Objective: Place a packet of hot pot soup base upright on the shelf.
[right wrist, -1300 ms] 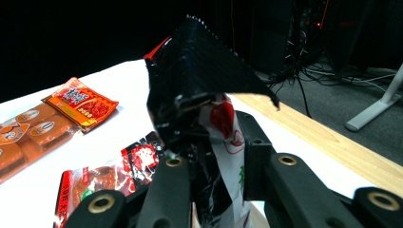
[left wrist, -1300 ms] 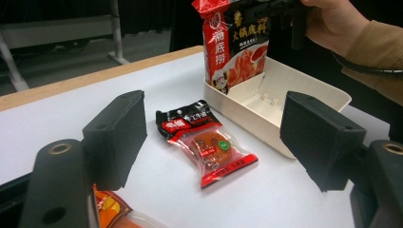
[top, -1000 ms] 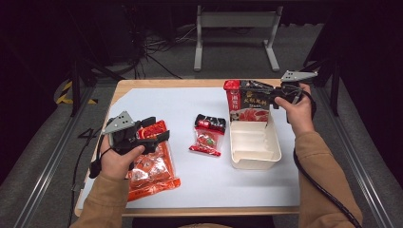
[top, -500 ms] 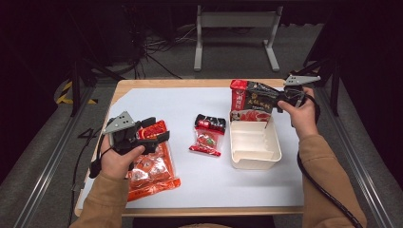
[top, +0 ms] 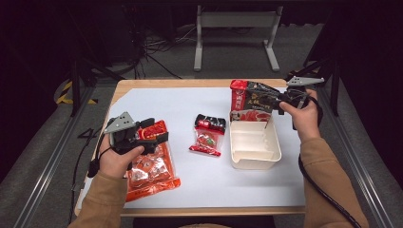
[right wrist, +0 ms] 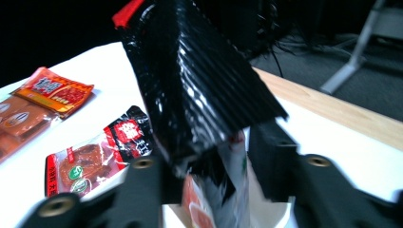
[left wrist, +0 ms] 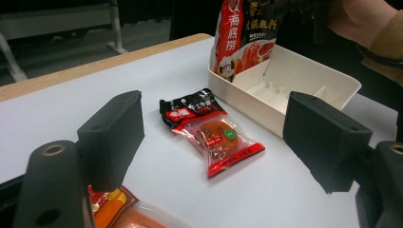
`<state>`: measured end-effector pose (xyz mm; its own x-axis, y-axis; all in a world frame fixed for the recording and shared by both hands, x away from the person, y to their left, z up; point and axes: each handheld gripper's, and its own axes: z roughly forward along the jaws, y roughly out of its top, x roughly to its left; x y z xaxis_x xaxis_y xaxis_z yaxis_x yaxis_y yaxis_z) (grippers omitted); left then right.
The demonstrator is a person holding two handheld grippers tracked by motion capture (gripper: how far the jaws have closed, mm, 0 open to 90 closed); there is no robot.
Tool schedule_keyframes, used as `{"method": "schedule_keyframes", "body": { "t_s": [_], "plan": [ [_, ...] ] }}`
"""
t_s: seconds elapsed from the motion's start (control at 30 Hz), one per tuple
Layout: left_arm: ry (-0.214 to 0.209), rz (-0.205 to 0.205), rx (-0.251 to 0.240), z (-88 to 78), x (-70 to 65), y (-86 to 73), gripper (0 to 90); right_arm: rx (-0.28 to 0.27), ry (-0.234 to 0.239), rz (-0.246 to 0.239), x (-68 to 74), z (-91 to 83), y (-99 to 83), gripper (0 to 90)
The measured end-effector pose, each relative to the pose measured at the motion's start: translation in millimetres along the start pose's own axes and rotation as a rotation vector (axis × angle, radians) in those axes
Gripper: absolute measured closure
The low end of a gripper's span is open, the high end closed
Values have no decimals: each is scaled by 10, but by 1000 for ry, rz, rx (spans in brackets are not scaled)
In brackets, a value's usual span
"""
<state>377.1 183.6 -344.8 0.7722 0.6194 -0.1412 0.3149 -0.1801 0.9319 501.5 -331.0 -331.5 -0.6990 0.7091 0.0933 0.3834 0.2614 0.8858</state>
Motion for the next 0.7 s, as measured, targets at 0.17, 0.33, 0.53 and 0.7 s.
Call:
{"method": "schedule_keyframes", "body": {
  "t_s": [0.17, 0.33, 0.53, 0.7],
  "plan": [
    [18, 0, 11, -30, 27, -19, 190, 6, -37, -10, 39, -122, -10, 450],
    [19, 4, 19, -69, 57, -40, 167, -3, -52, -6, 67, -256, -32, 419],
    [25, -9, 27, -126, 107, -71, 162, -9, -56, -3, 154, -480, -98, 395],
    [37, -8, 31, -154, 136, -81, 161, -16, -84, -31, 240, -615, -135, 380]
  ]
}}
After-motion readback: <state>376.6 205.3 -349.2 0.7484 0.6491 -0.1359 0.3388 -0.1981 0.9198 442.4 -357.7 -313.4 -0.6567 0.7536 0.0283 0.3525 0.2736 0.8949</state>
